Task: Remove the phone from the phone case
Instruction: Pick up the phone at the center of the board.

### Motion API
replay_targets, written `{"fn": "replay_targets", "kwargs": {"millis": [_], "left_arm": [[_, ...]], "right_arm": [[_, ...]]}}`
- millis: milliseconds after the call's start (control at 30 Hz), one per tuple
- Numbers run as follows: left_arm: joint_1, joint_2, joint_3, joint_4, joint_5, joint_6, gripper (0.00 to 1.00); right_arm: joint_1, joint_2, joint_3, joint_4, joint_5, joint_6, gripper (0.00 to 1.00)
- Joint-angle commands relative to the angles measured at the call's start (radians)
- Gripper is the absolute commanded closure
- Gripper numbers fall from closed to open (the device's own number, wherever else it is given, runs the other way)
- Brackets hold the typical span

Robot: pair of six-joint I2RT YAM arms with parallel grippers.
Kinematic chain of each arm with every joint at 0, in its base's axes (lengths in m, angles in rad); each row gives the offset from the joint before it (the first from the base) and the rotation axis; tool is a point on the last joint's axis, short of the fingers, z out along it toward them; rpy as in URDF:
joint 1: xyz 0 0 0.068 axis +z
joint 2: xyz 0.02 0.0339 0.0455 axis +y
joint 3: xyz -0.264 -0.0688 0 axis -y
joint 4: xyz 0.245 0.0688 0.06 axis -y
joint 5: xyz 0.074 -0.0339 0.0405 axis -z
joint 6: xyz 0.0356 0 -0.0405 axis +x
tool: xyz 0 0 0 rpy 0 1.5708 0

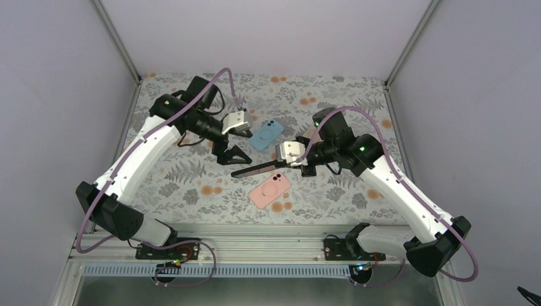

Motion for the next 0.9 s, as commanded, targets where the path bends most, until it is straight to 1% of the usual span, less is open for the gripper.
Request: {"fn": "replay_targets", "kwargs": {"millis": [0, 100, 200, 400, 533, 667, 767, 867], "left_arm": [[0.001, -0.025, 0.095, 0.018, -0.163, 0.025, 0.0], [0.001, -0.027, 0.106, -0.005, -0.191, 0.038, 0.0], [-0.002, -0.026, 0.078, -0.013, -0.188, 0.04, 0.0], [-0.033, -0.026, -0.003, 0.041, -0.217, 0.042, 0.0], [-0.047, 0.024, -0.001, 0.052, -0.234, 0.07, 0.0], [-0.051, 0.085, 0.006, 0.062, -0.237, 0.106, 0.0], [-0.055, 0.108, -0.003, 0.095, -0.222, 0.134, 0.01], [-0.059, 0.122, -0.008, 0.141, -0.199, 0.126, 0.03]], "right_arm": [[-0.011, -0.036, -0.023, 0.029, -0.04, 0.172, 0.96], [-0.02, -0.051, -0.057, 0.048, -0.055, 0.218, 0.96], [-0.035, -0.054, -0.084, 0.063, -0.075, 0.259, 0.96], [-0.103, -0.051, -0.132, 0.102, -0.134, 0.342, 0.96], [-0.146, -0.047, -0.148, 0.092, -0.146, 0.321, 0.96], [-0.206, -0.005, -0.155, 0.073, -0.198, 0.294, 0.96], [-0.244, 0.04, -0.151, 0.067, -0.228, 0.283, 0.96], [-0.268, 0.075, -0.152, 0.078, -0.238, 0.278, 0.96]]}}
